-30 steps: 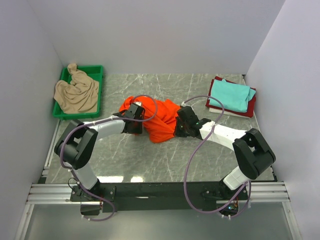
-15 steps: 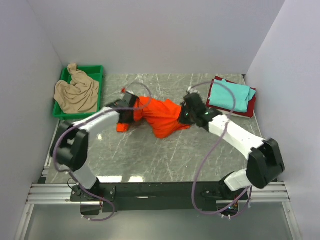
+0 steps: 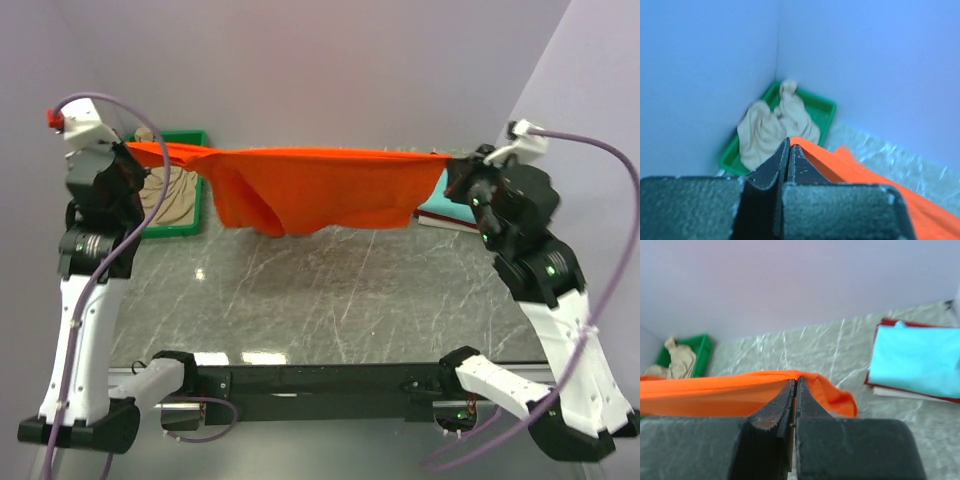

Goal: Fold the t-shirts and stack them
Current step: Flatten the tshirt out

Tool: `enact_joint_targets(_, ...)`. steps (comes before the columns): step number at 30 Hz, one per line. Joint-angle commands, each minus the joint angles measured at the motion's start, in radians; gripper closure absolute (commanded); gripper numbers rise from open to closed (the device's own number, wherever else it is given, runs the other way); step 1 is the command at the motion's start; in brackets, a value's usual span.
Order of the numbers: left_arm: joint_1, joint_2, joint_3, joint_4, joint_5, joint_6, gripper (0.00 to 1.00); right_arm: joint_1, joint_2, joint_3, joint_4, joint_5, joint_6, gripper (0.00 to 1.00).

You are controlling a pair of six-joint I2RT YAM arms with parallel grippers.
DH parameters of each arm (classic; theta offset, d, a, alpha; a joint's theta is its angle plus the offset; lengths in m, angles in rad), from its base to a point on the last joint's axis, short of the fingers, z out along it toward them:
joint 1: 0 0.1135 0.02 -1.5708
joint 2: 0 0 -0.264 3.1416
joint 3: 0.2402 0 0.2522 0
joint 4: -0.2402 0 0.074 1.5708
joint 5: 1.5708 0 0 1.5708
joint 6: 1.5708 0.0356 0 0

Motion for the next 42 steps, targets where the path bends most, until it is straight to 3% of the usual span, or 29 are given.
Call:
enact_joint_targets(1,0.014,-0.062,0.05,0.094,-0.076,0.078,1.0,-0.003,-0.092,0.028,0.02,0.158,-0.09,1.0)
enact_joint_targets(6,0.014,-0.121,0.139,0.149,0.02,0.108,1.0,-0.003,-0.212,0.022,0.119,0.125,-0.148,1.0)
enact_joint_targets(11,0.014,-0.073,0.211,0.102,0.193,0.043,0.99,-0.003,-0.144,0.05,0.092,0.025,-0.134,1.0)
enact_joint_targets(19,0.014,0.192,0.284,0.013,0.419,-0.025,0.99,-0.047,0.109,-0.004,0.144,0.001,-0.166,1.0)
enact_joint_targets(24,0.014,0.4,0.494,-0.096,0.458,-0.017,1.0,-0.1,0.234,0.09,0.135,-0.024,-0.165,1.0)
enact_joint_targets(27,0.014,0.445,0.586,-0.13,0.465,-0.034,1.0,-0.101,0.262,0.151,0.129,-0.021,-0.171,1.0)
enact_joint_targets(35,0.014,0.306,0.577,0.024,0.459,-0.045,0.99,-0.101,0.154,0.196,0.173,-0.015,-0.189,1.0)
enact_joint_targets(42,0.014,0.047,0.459,0.181,0.415,-0.007,0.99,-0.101,-0.057,0.122,0.293,-0.015,-0.223,1.0)
